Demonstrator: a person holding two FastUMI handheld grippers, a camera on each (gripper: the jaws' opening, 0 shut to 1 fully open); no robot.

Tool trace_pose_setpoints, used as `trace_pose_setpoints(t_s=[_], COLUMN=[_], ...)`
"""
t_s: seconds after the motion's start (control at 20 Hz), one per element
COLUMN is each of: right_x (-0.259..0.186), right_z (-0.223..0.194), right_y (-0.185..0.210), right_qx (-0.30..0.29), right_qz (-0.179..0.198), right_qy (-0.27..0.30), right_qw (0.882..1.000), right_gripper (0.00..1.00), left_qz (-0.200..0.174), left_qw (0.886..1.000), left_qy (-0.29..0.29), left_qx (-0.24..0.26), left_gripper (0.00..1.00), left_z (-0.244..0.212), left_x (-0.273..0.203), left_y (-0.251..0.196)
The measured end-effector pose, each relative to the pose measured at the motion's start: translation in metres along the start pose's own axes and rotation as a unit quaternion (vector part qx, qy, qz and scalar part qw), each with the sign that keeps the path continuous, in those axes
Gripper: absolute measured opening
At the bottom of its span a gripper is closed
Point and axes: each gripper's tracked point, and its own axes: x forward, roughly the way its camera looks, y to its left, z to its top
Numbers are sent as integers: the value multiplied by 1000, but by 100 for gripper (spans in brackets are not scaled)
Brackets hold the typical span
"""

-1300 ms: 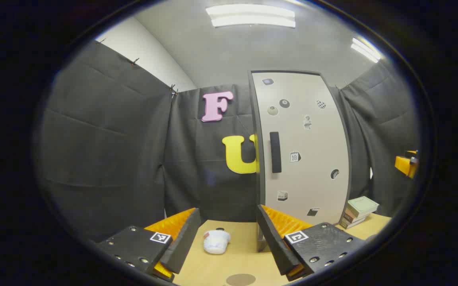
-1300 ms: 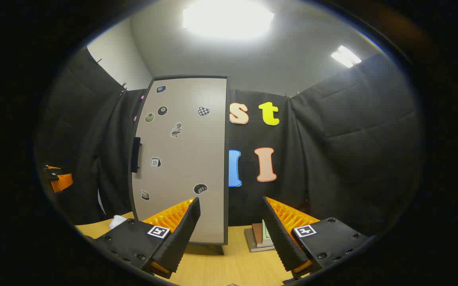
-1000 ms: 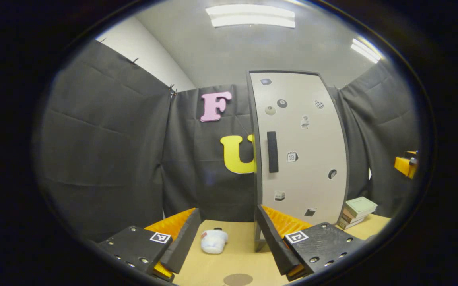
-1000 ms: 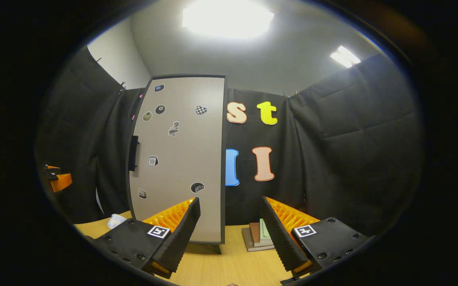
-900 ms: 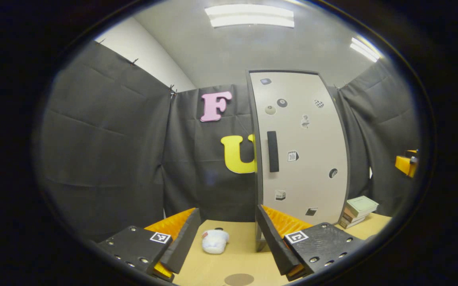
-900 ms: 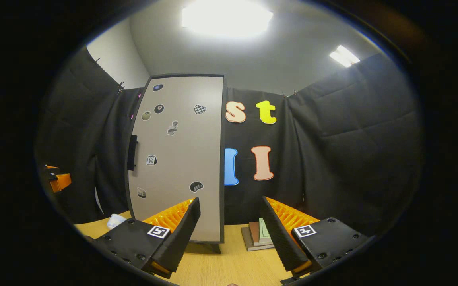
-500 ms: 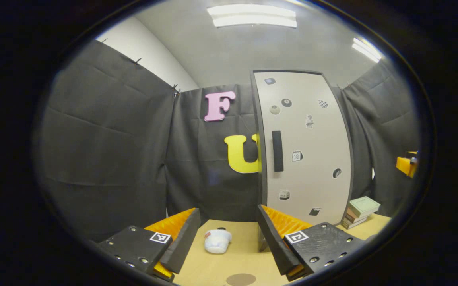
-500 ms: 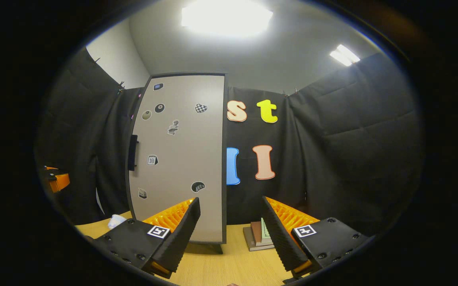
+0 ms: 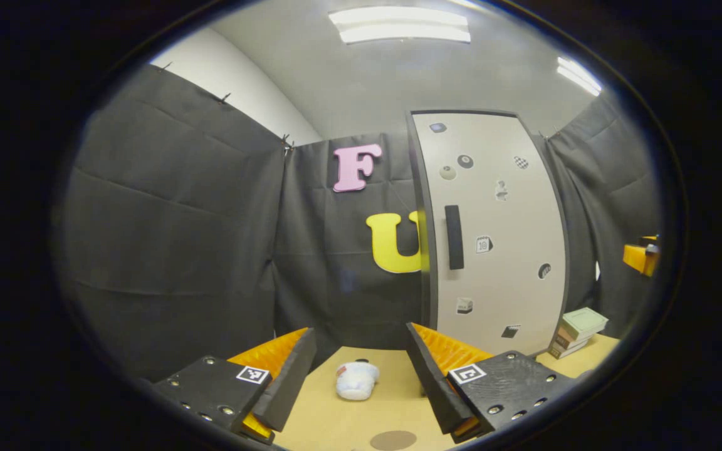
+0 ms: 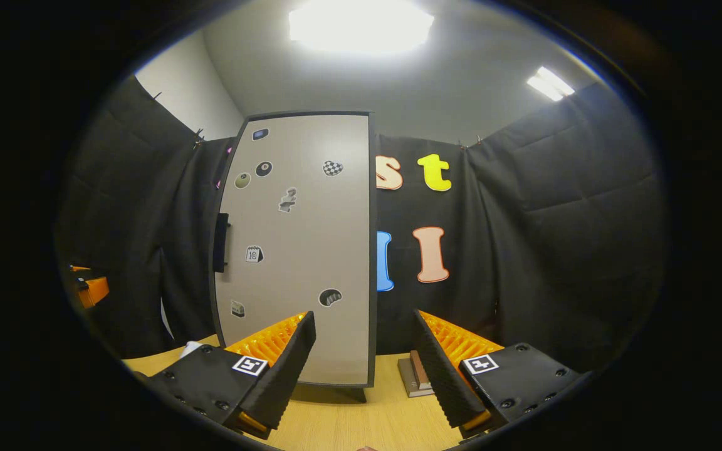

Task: Open the cabinet door with the right hand, grasp the bottle in the cabinet with the left hand and place it on the coaster, then close the cabinet door with the right hand.

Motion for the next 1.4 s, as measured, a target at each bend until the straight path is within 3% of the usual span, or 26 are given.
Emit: trace_pose_setpoints(t_s=[0.85,0.9,1.05,1.1,1.3,1.4], right_x=[90,95,108,113,134,147], right_z=[61,65,72,73,77,77], right_y=[146,156,186,195,227,242], right_qx=[30,30,31,34,40,40], right_qz=[131,139,156,160,169,170], right_qy=[-17,-18,-17,-13,-3,5], right_qw=[991,990,987,986,985,985], right_gripper=[97,92,92,97,97,92], left_qz=[115,123,149,157,180,189], left_qw=[992,991,987,986,981,979], left_qy=[26,26,29,30,40,43], left_qx=[44,46,53,54,58,59], left_gripper=[87,87,88,88,87,87], left_z=[-12,-12,-12,-11,-19,-23], left_x=[-63,-68,-83,-89,-102,-107], left_y=[121,128,153,160,183,194])
